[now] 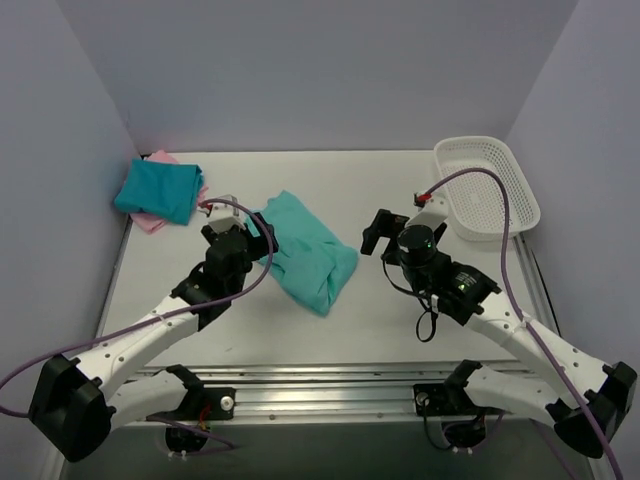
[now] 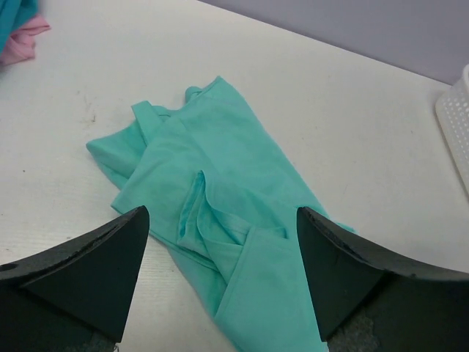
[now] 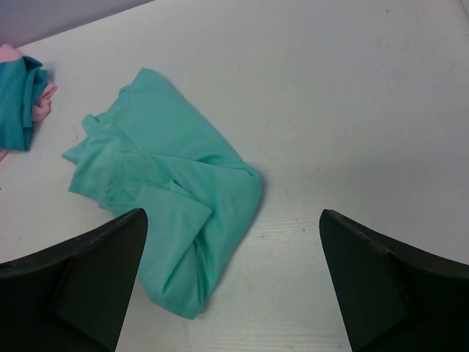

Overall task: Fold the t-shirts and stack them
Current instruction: Flatten the tshirt out

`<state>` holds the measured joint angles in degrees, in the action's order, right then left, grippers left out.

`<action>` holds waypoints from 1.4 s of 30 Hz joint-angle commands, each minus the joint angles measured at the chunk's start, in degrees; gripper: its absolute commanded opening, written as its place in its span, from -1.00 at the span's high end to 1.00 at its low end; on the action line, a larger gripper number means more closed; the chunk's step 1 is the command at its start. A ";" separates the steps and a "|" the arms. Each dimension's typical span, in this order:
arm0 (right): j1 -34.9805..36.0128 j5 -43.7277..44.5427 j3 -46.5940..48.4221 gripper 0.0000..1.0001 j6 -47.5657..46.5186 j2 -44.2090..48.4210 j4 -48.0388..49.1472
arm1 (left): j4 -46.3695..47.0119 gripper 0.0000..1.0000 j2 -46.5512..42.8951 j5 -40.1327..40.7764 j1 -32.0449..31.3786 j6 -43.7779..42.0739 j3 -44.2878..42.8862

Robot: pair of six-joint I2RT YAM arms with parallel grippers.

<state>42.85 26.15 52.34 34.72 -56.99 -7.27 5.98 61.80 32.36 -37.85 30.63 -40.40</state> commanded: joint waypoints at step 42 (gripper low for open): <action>0.39 5.58 -7.25 -1.00 1.32 -5.59 2.17 | 24.01 -0.57 26.54 -37.22 19.48 16.31 4.01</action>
<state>42.85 29.26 45.41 35.75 -62.81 -6.20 31.57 92.75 -8.95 -18.44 47.92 -36.42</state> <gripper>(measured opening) 0.996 0.789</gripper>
